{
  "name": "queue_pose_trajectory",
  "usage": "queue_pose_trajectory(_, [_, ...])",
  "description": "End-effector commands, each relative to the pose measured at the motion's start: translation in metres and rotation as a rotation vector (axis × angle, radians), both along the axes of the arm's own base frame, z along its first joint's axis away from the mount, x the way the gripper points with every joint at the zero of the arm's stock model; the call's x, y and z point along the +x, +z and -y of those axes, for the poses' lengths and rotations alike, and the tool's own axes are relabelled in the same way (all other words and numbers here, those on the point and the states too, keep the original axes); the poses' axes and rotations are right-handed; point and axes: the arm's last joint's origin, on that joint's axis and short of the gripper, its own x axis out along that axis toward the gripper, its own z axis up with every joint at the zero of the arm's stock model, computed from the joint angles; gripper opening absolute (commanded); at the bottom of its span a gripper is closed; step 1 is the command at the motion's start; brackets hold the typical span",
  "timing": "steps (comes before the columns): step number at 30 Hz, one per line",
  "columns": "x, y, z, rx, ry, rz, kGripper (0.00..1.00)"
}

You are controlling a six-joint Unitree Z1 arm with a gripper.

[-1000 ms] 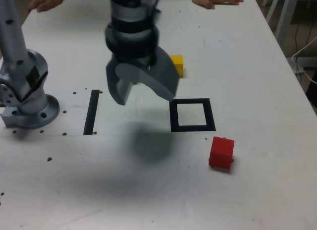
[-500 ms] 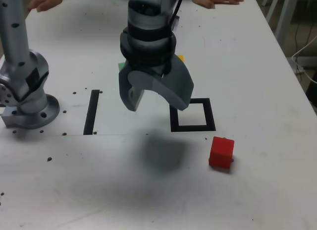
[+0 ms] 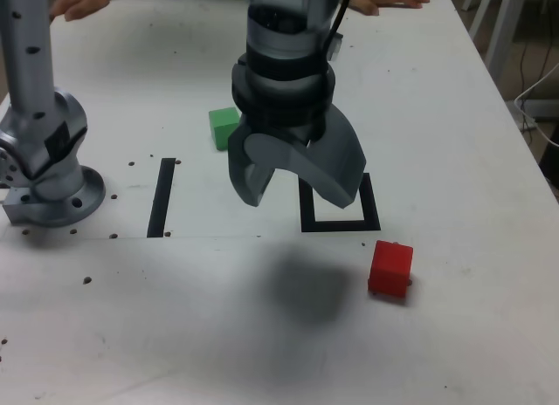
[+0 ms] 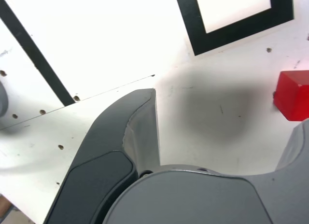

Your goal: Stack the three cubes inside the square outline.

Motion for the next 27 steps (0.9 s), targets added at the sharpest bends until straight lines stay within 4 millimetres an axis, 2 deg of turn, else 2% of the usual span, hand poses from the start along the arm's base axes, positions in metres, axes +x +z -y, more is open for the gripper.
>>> queue_pose_trajectory(1, [0.004,0.0,0.004,-0.002,-0.009,0.005,0.97])
queue_pose_trajectory(9, [0.025,0.0,0.025,-0.008,-0.045,0.012,0.97])
queue_pose_trajectory(19, [0.044,-0.007,0.04,-0.012,-0.062,0.019,0.97])
queue_pose_trajectory(27, [0.06,-0.022,0.049,-0.01,-0.067,0.001,0.98])
